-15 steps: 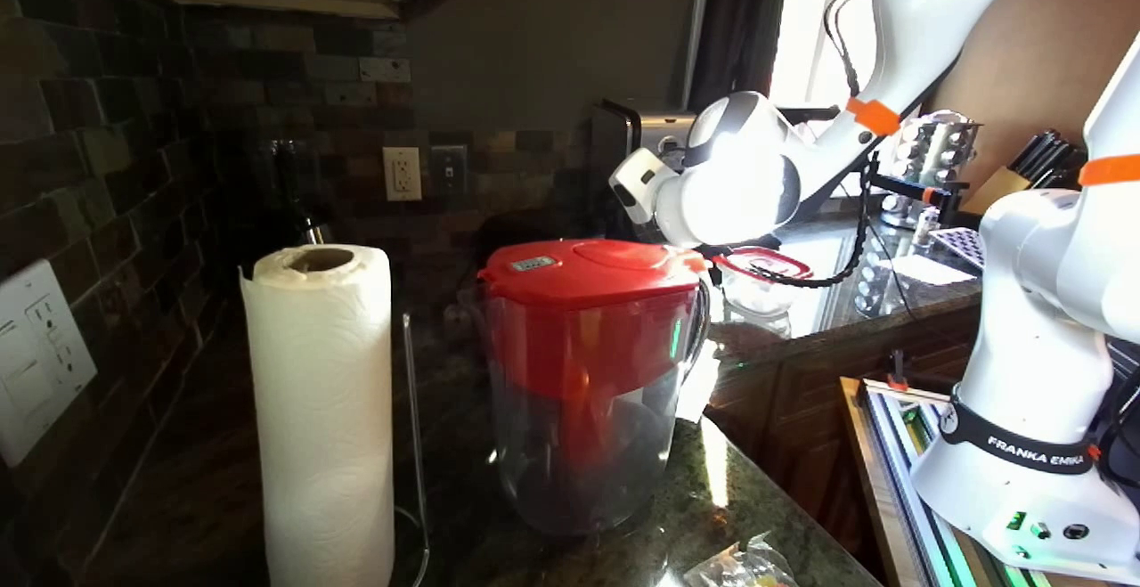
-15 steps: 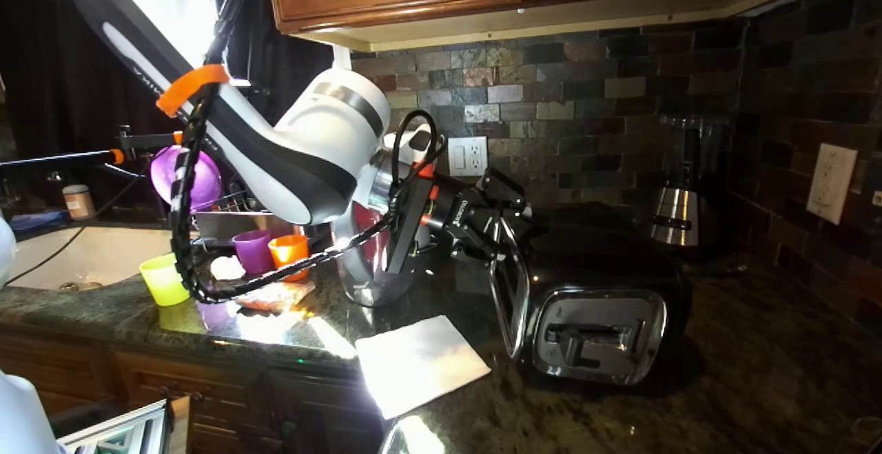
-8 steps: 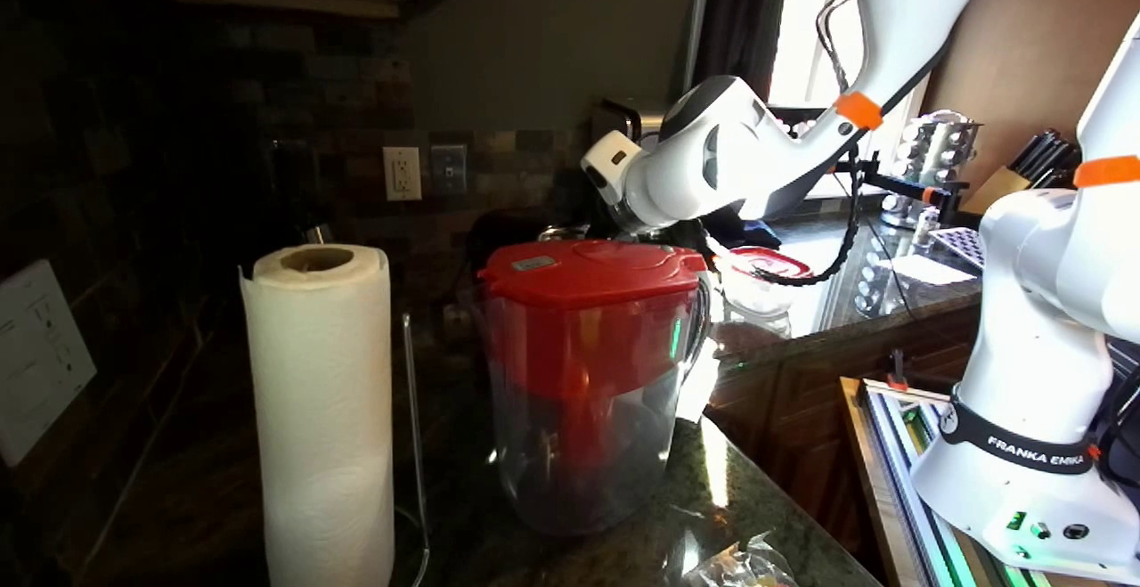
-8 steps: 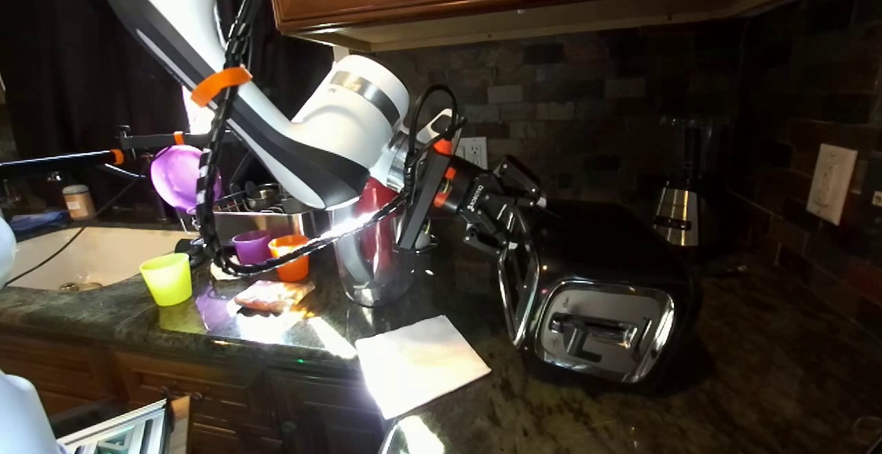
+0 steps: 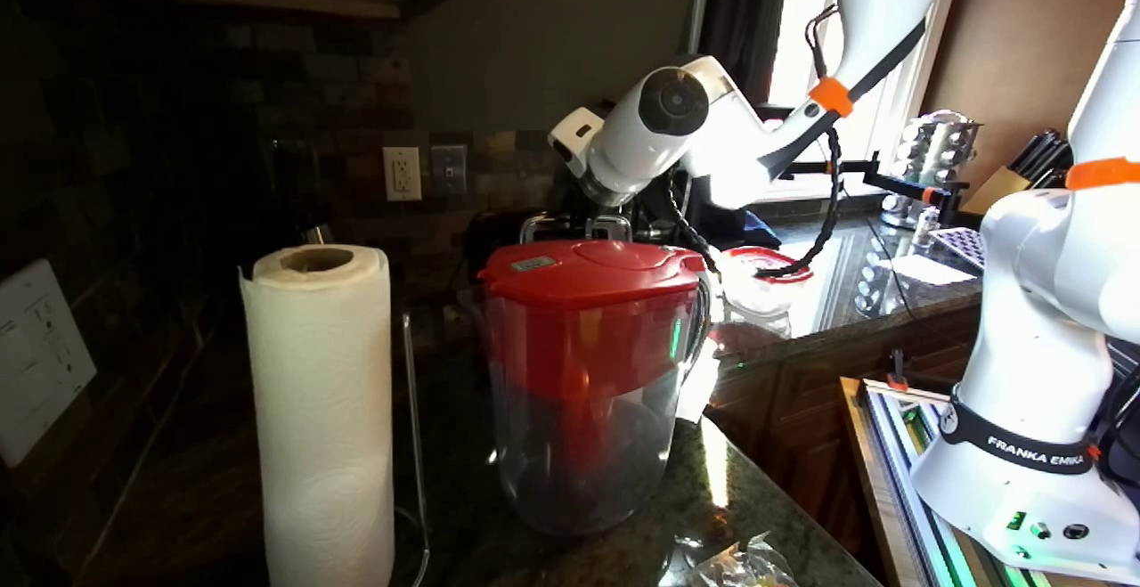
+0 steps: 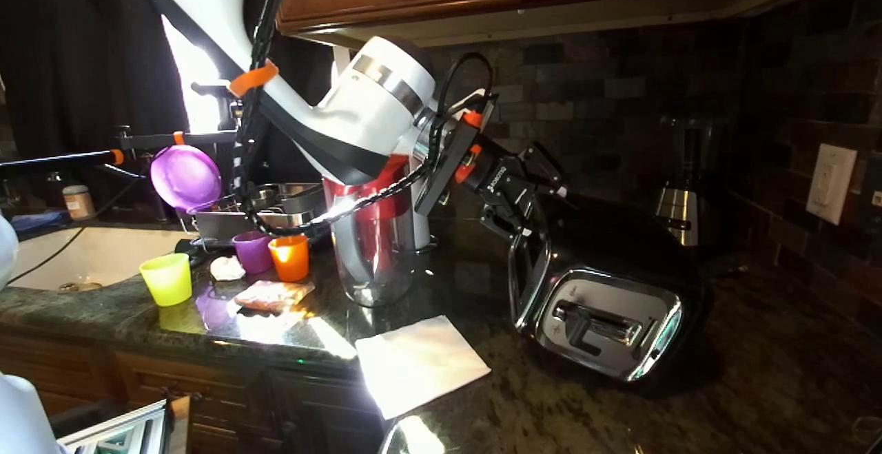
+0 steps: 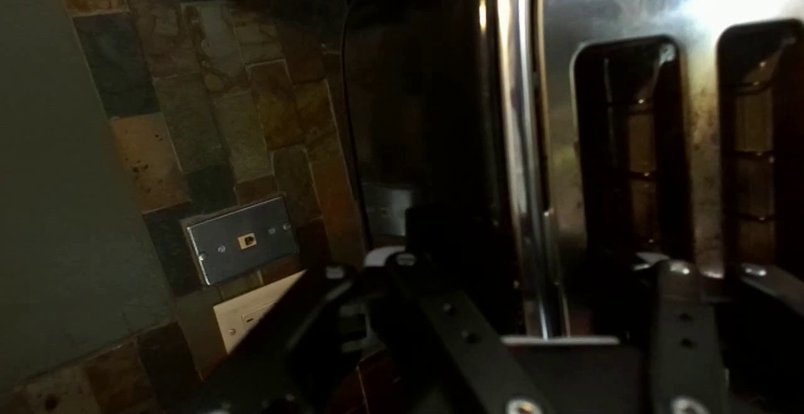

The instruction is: Place the toaster upright.

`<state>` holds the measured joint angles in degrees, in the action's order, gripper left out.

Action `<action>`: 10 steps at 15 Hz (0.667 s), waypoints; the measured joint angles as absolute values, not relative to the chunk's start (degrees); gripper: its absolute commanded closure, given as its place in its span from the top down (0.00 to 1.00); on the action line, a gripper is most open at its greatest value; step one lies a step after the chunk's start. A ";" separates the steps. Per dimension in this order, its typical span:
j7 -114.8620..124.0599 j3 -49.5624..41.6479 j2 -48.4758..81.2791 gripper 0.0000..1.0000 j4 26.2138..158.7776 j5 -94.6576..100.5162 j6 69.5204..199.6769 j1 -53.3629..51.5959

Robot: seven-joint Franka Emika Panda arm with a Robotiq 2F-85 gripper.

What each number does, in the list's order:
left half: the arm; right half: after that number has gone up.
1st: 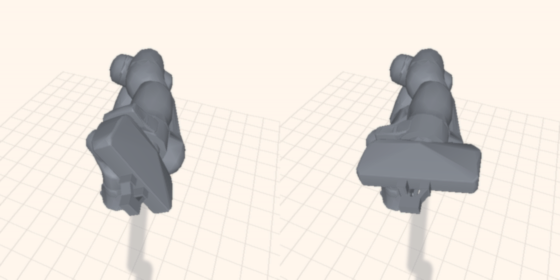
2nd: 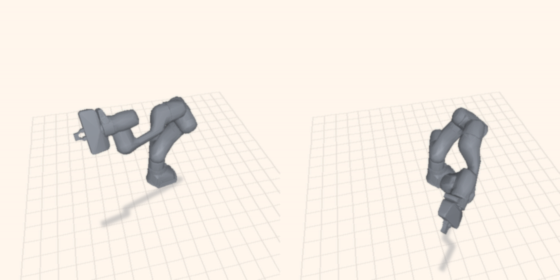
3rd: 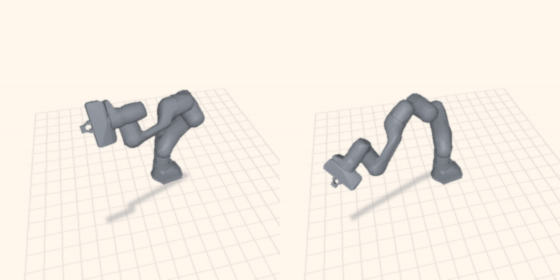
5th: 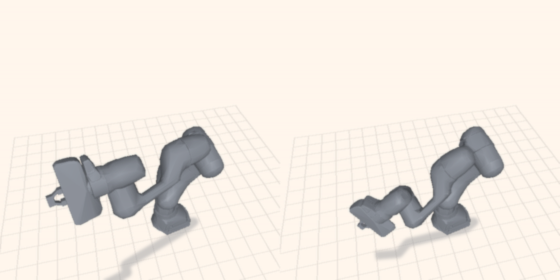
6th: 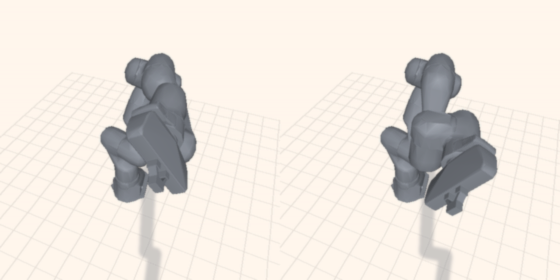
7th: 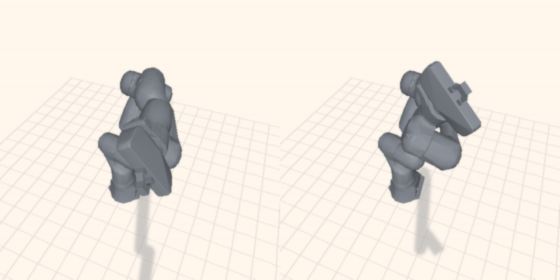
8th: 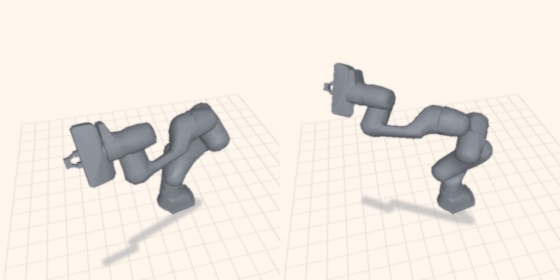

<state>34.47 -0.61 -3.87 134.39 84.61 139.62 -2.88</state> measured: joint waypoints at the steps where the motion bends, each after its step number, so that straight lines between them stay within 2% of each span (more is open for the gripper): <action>1: 32.23 -0.62 -3.51 0.28 133.44 82.13 139.58 -2.69; 10: 10.15 -0.87 -1.94 0.28 126.09 54.54 138.64 -0.38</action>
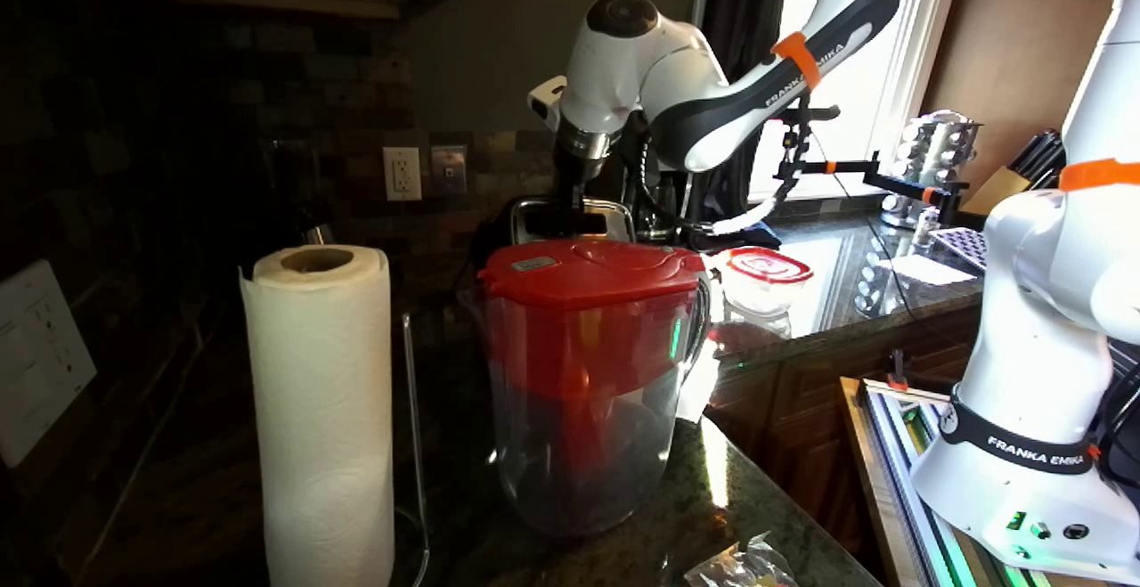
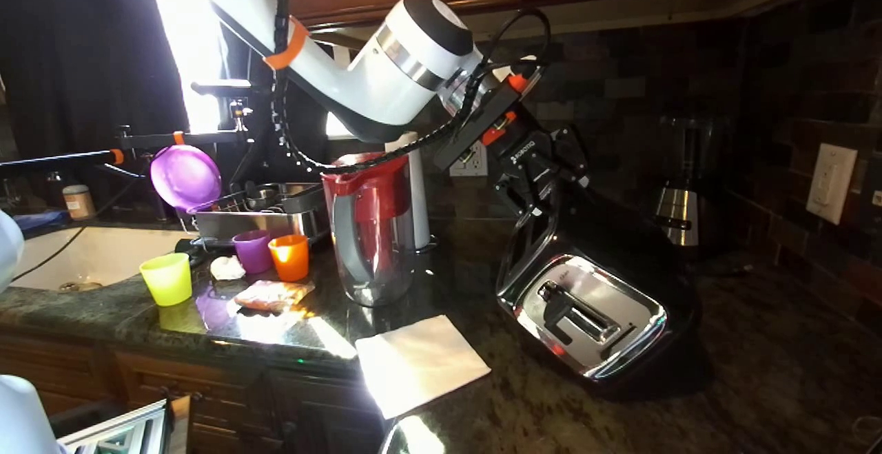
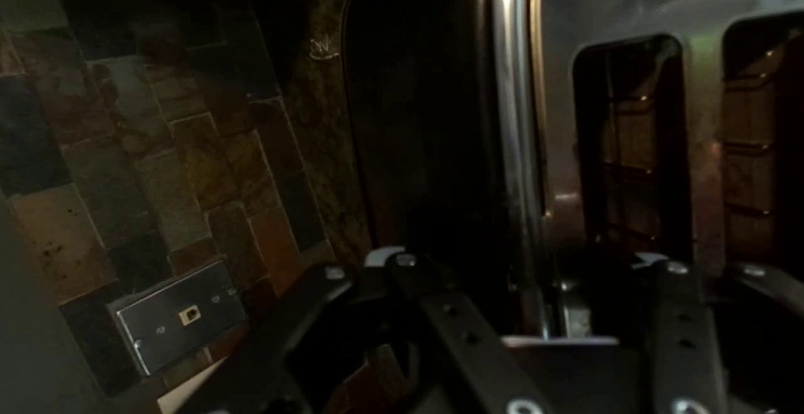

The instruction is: Place the toaster upright.

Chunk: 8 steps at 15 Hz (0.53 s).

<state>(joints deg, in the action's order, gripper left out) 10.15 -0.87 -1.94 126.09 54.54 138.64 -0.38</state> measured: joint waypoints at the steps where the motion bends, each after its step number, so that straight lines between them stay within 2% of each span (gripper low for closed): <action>1: 8.40 -0.89 -1.82 0.28 125.46 51.90 138.03 -0.17; 8: 3.16 -1.20 -0.93 0.28 122.22 38.58 134.35 1.07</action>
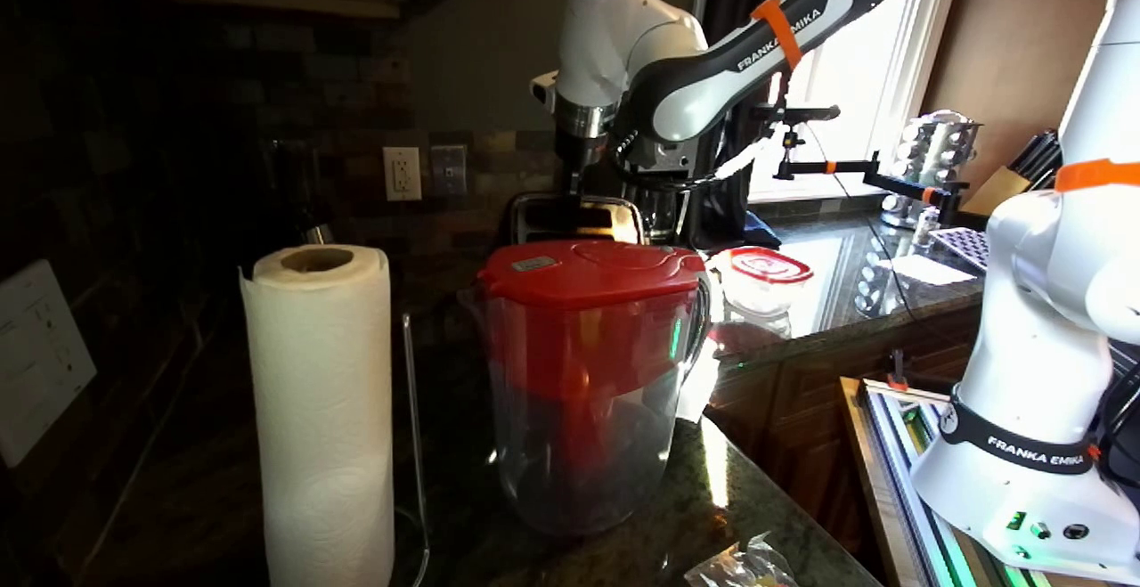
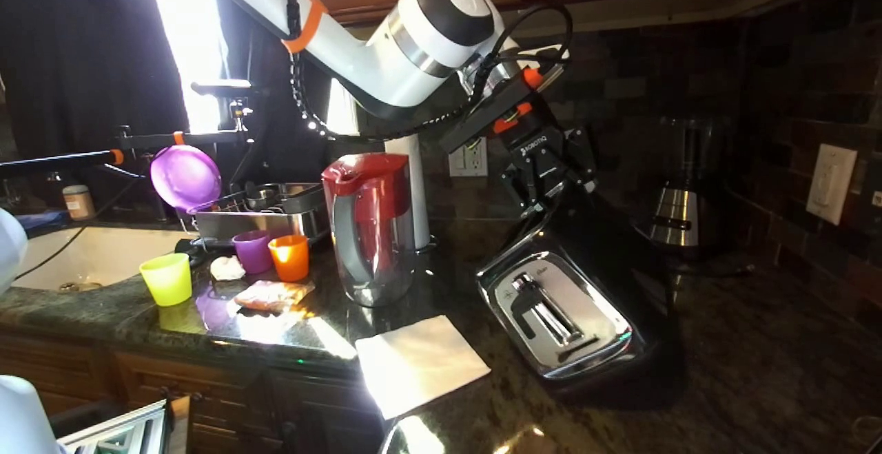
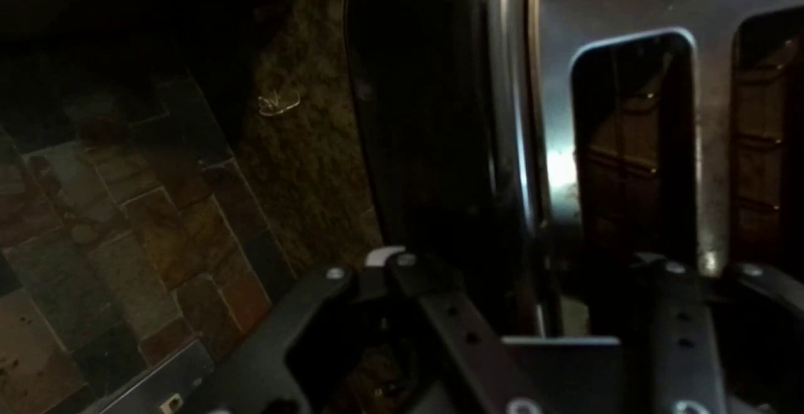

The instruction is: Place the toaster upright.

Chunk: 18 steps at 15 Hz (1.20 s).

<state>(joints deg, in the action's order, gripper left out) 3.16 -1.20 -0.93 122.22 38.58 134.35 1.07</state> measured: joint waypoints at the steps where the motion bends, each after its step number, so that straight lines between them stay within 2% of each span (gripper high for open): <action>1: 3.11 -1.28 -0.80 0.28 122.13 36.73 134.32 1.23; 10: 3.08 -2.72 -0.69 0.28 122.32 24.48 134.16 3.01; 18: 3.78 -3.56 -0.69 0.28 123.36 22.19 134.75 3.81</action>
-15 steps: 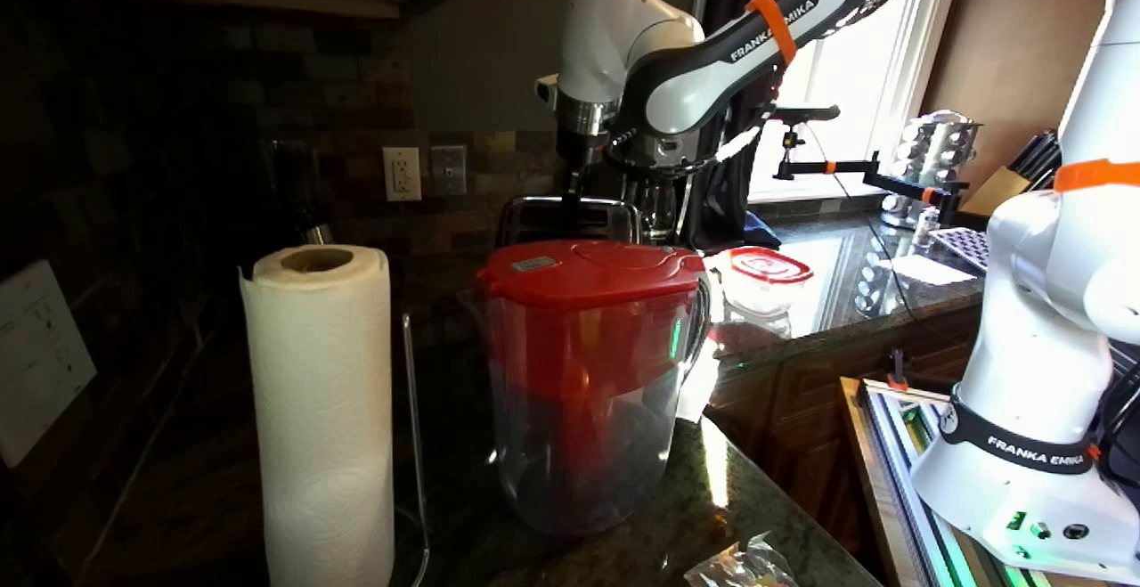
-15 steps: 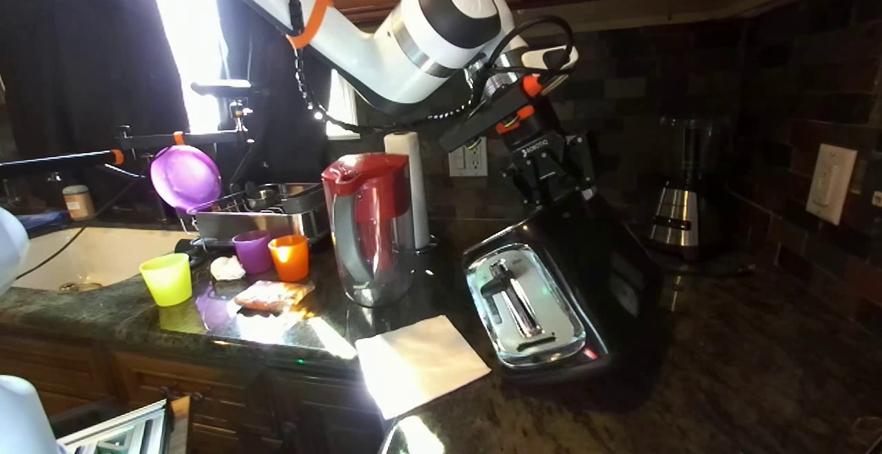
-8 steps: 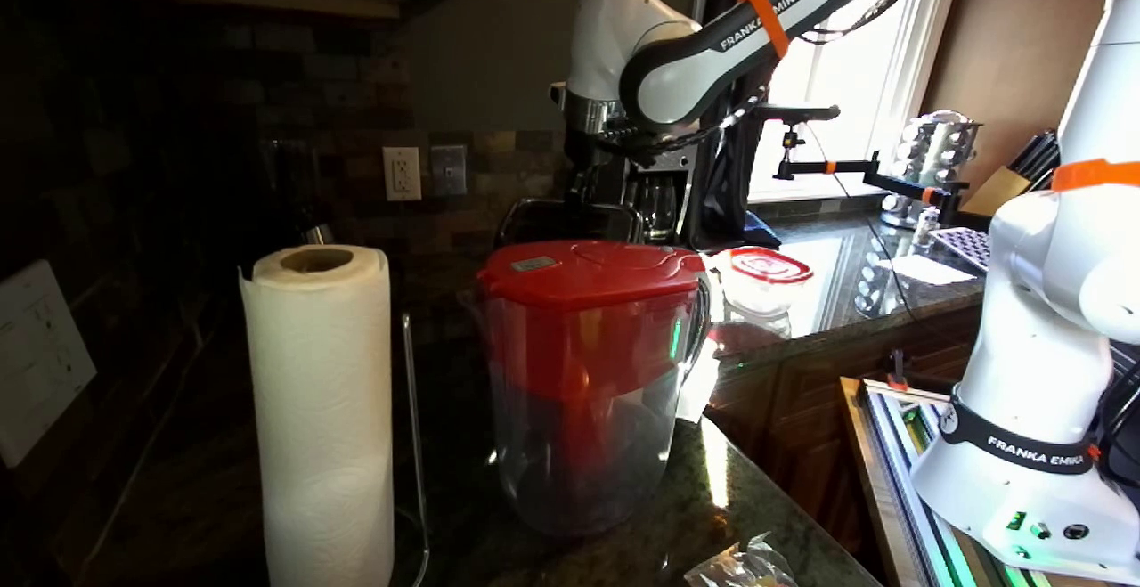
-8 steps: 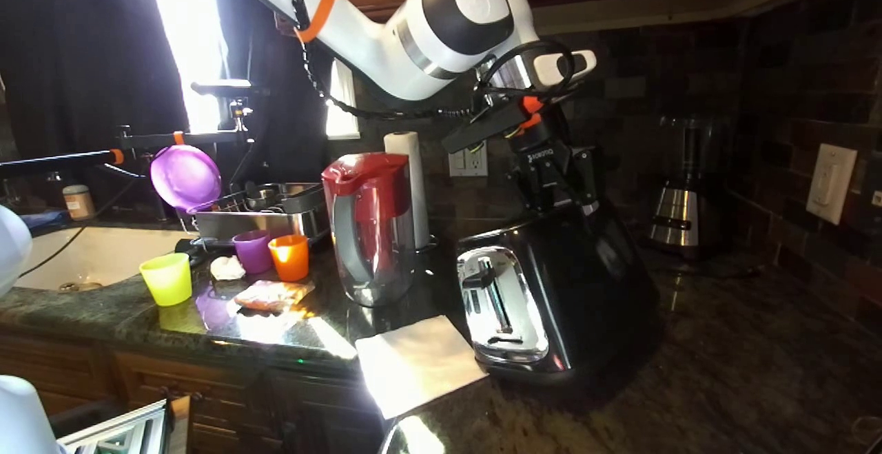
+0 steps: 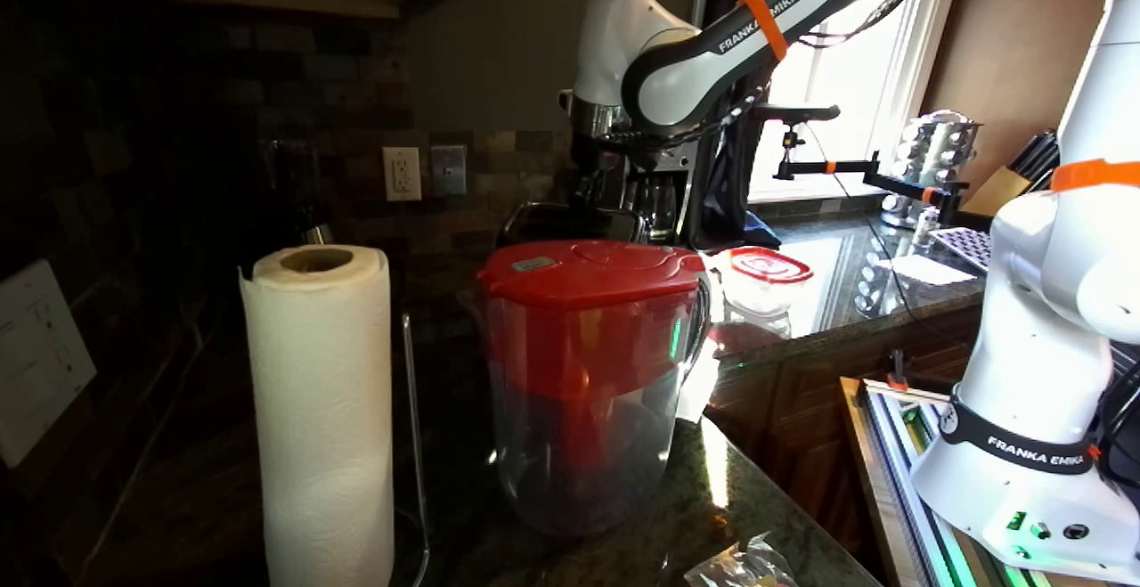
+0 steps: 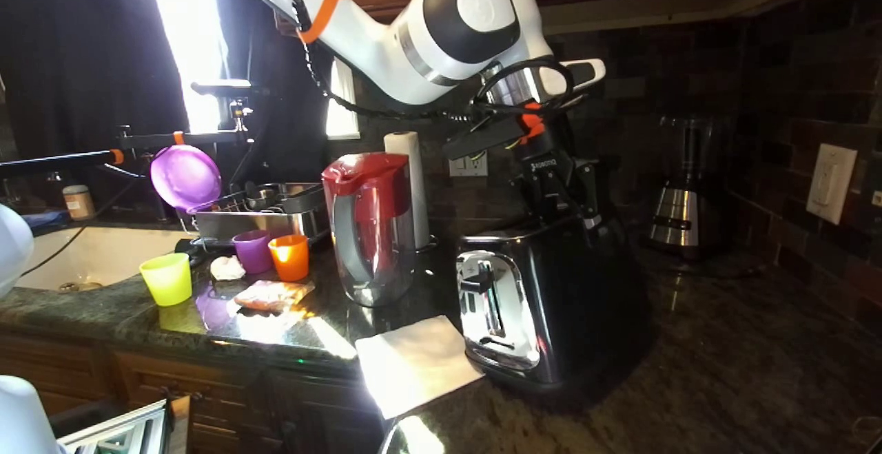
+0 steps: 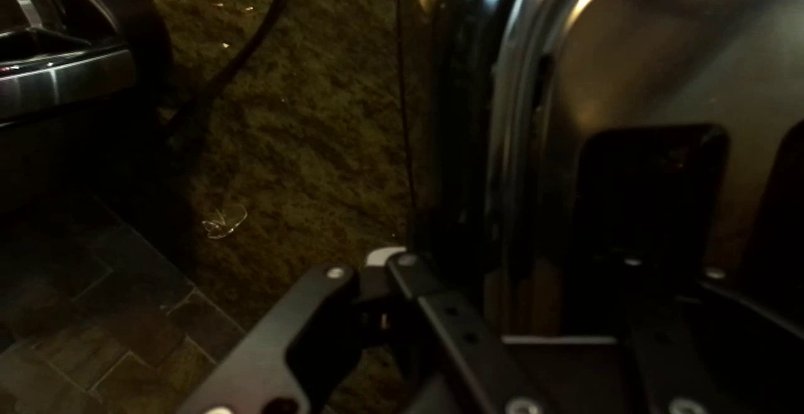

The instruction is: Place the toaster upright.

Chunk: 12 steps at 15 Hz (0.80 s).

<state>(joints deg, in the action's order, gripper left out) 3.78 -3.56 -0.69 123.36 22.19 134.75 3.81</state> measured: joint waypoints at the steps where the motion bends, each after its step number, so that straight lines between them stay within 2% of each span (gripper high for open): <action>1: 4.41 -3.64 -0.71 0.28 123.56 22.17 135.04 3.98; 12: 10.75 -5.46 -2.52 0.28 128.66 22.56 140.68 6.54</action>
<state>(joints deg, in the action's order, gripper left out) 10.75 -5.46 -2.52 128.66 22.56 140.68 6.54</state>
